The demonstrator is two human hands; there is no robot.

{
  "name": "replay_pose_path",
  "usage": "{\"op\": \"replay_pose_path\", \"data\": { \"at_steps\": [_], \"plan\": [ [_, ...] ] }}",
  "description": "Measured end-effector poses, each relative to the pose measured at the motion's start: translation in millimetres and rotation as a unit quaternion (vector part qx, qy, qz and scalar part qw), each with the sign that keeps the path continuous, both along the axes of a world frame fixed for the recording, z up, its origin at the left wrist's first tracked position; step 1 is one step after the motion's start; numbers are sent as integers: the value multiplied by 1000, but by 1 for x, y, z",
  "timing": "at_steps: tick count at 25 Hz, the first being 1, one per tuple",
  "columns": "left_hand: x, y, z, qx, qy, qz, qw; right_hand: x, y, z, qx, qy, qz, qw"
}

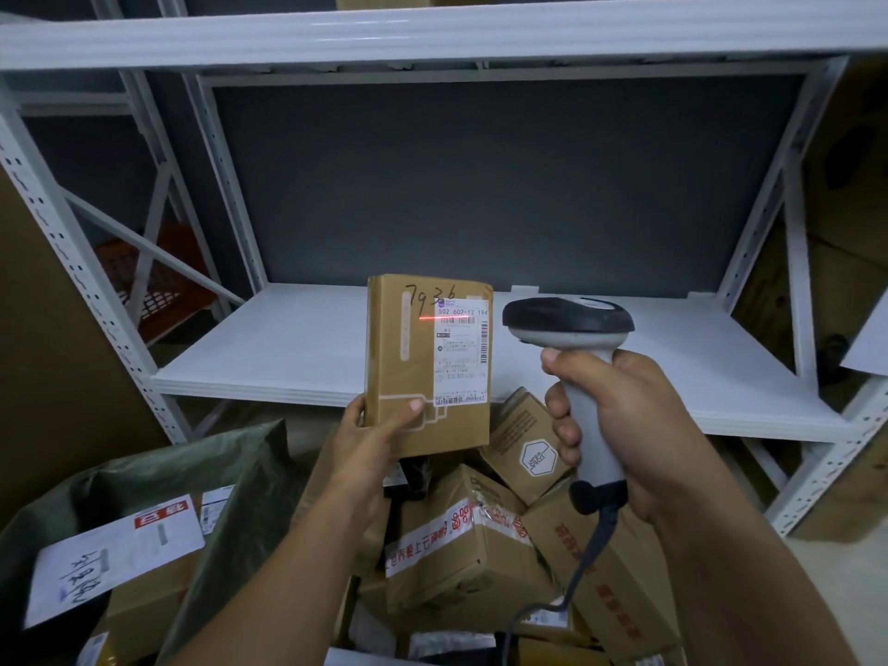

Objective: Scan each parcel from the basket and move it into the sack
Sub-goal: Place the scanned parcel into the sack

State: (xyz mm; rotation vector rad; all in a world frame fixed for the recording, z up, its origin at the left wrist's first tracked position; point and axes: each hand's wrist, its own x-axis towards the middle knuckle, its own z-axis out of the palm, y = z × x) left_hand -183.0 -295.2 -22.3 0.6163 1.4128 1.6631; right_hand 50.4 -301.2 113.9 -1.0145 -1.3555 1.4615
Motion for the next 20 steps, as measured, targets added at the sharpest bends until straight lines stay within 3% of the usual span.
{"op": "replay_pose_path", "data": {
  "at_steps": [20],
  "plan": [
    [11,12,1,18,2,-1,1000,28,-10,11,-1,-12,-22,1000]
  ]
}}
